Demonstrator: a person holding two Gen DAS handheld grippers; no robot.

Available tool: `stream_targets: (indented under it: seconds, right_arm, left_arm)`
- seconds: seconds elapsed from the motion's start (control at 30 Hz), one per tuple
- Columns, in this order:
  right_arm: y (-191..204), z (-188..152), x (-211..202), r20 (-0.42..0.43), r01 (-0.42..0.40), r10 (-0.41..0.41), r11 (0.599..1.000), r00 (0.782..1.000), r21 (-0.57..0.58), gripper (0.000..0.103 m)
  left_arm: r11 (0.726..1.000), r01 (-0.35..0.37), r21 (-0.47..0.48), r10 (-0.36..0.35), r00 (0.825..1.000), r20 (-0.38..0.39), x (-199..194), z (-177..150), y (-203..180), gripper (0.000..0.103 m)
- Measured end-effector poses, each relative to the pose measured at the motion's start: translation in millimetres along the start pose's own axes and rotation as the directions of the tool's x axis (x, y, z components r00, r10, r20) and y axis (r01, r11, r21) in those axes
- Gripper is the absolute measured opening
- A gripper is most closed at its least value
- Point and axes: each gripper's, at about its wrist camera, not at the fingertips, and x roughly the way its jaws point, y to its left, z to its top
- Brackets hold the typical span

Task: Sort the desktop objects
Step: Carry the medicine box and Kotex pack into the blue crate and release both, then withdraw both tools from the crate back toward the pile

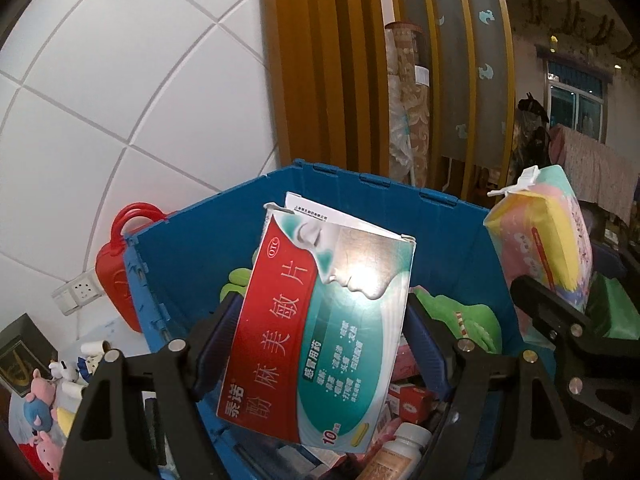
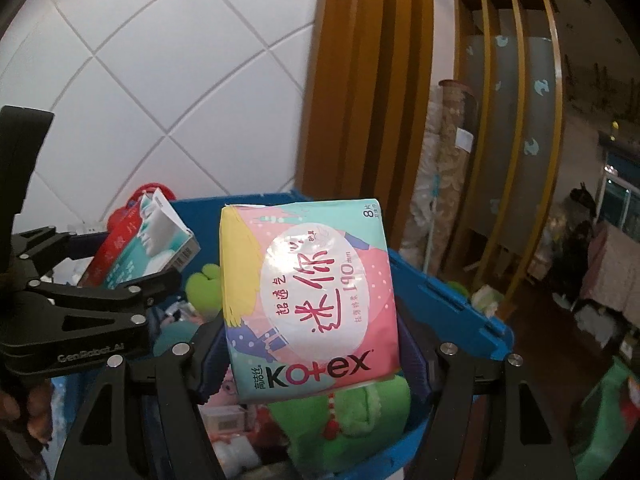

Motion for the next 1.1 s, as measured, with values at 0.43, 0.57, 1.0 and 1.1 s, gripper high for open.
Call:
stream_targets:
  seconds: [0.43, 0.57, 1.0, 1.1]
  right_arm:
    - [-18, 7, 26, -0.013, 0.034, -0.034, 0.999, 0.999, 0.004, 0.071]
    - [-22, 8, 27, -0.011, 0.058, -0.058, 0.998, 0.998, 0.008, 0.103]
    - [-7, -1, 12, -0.052, 0.033, -0.034, 0.999, 0.998, -0.027, 0.103]
    - [6, -2, 6, -0.076, -0.031, 0.030, 0.999, 0.997, -0.021, 0.103]
  left_arm:
    - [1.000, 0.003, -0.010, -0.003, 1.000, -0.011, 11, 8, 3, 0.081]
    - [1.000, 0.010, -0.007, -0.011, 0.999, -0.035, 14, 8, 1, 0.103]
    - [0.999, -0.038, -0.015, 0.037, 0.998, -0.049, -7, -7, 13, 0.103]
    - [0.998, -0.059, -0.035, 0.058, 0.997, -0.044, -25, -17, 28, 0.103]
